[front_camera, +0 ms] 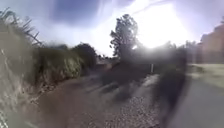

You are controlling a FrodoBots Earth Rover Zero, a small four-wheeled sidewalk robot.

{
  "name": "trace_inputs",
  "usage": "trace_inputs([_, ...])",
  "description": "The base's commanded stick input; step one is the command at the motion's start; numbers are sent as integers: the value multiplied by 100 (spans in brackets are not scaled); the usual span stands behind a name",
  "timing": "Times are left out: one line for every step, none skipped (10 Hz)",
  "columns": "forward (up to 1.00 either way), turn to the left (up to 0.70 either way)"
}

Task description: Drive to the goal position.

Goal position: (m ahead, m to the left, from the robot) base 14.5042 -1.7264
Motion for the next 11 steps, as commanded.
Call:
trace_inputs([85, 0])
trace_inputs([85, 0])
trace_inputs([85, 0])
trace_inputs([85, 0])
trace_inputs([85, -34])
trace_inputs([85, -34])
trace_inputs([85, -34])
trace_inputs([85, -34])
trace_inputs([85, -34])
trace_inputs([85, -34])
trace_inputs([85, -34])
